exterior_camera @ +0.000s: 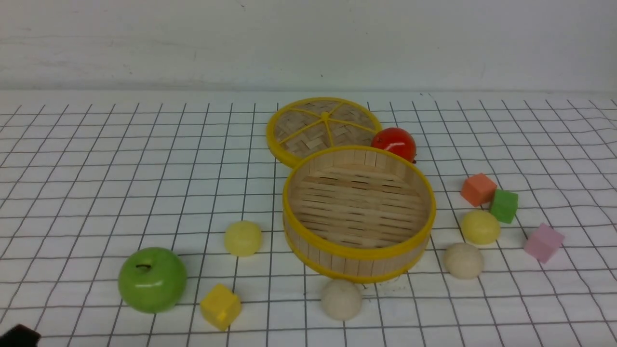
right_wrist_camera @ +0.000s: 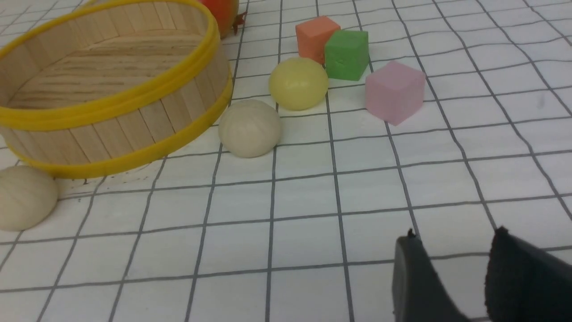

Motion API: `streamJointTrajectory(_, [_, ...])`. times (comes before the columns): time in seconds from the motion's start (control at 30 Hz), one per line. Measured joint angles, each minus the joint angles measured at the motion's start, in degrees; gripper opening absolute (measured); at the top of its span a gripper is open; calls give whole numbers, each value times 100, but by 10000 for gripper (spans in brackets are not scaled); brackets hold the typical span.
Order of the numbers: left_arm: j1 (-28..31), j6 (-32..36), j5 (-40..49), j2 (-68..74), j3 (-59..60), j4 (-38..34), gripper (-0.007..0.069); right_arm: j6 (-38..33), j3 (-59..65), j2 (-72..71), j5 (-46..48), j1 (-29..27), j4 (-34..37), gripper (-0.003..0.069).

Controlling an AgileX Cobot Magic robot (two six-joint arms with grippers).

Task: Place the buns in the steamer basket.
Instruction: Use the left arm to grab a steamed stuffed bun

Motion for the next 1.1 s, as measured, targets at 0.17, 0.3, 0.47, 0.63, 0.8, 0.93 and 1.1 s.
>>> streamJointTrajectory(0.17, [-63, 183, 391, 0, -757, -123, 133, 0, 0, 0, 0, 0, 0, 239])
streamJointTrajectory(0.3, [-170, 1033, 1684, 595, -1997, 125, 16, 0, 0, 0, 0, 0, 0, 239])
streamJointTrajectory(0.47, [-179, 1783, 3854, 3148, -3547, 680, -13, 0, 0, 0, 0, 0, 0, 239])
streamJointTrajectory(0.63, [-193, 2980, 4385, 5643, -4632, 734, -13, 0, 0, 0, 0, 0, 0, 239])
streamJointTrajectory(0.8, [-869, 3388, 4219, 7282, -5675, 778, -13, 0, 0, 0, 0, 0, 0, 239])
streamJointTrajectory(0.93, [-1851, 2869, 4209, 8239, -6497, 1587, -13, 0, 0, 0, 0, 0, 0, 239])
streamJointTrajectory(1.1, [-2216, 2216, 4386, 9293, -7464, 2651, -13, 0, 0, 0, 0, 0, 0, 239])
